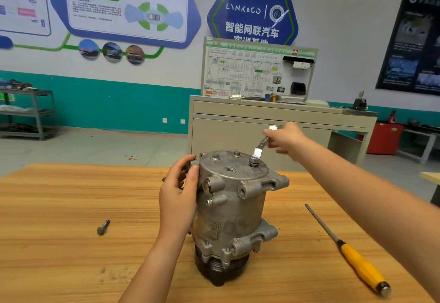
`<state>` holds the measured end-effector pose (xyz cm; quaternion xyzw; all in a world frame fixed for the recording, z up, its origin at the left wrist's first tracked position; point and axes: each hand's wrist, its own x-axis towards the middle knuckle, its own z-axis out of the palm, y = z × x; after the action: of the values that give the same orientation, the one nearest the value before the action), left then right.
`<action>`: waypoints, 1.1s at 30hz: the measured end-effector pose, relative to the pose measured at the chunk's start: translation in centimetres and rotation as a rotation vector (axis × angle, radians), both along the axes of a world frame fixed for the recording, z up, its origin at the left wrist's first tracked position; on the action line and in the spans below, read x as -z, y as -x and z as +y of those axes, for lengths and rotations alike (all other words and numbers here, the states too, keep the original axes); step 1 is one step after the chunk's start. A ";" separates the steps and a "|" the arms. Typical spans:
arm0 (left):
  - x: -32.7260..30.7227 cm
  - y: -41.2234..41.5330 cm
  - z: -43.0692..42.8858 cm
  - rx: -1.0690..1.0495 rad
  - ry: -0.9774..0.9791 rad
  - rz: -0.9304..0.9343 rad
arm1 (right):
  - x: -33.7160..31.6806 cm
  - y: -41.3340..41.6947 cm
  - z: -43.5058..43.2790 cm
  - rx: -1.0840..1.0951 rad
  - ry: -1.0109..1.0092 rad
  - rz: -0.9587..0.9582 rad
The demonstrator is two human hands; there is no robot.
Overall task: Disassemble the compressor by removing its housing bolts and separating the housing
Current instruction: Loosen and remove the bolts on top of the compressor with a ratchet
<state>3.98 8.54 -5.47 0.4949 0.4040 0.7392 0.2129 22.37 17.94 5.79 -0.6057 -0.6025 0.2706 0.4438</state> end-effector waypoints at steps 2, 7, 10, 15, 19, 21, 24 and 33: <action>-0.1 0.0 0.0 -0.004 0.006 0.010 | -1.8 3.1 1.2 -0.100 0.035 -0.301; -0.3 0.0 -0.2 -0.025 0.017 0.028 | -3.4 12.0 -2.7 -0.499 -0.083 -0.822; -0.1 0.2 0.0 -0.084 0.022 0.064 | -1.1 13.5 -9.0 -0.512 -0.453 -0.987; 0.0 -0.2 -0.1 0.052 0.029 -0.037 | 3.8 6.8 -17.2 -0.582 -0.712 -0.219; 0.1 -0.2 0.3 -0.004 0.009 -0.011 | 6.7 0.8 -17.5 -0.384 -0.696 0.540; 0.4 -0.1 0.4 0.007 0.008 -0.029 | 7.1 -1.2 -16.4 -0.320 -0.663 0.769; 0.3 -0.1 0.2 0.022 0.021 -0.034 | 6.7 -2.8 -14.0 -0.238 -0.602 0.966; 0.0 -0.3 -0.1 0.014 0.001 -0.033 | 3.4 -1.6 0.6 0.236 -0.229 0.235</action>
<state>4.32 8.47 -5.50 0.4852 0.3973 0.7458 0.2249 23.96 18.52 2.40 -0.5818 -0.4983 0.2154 0.6057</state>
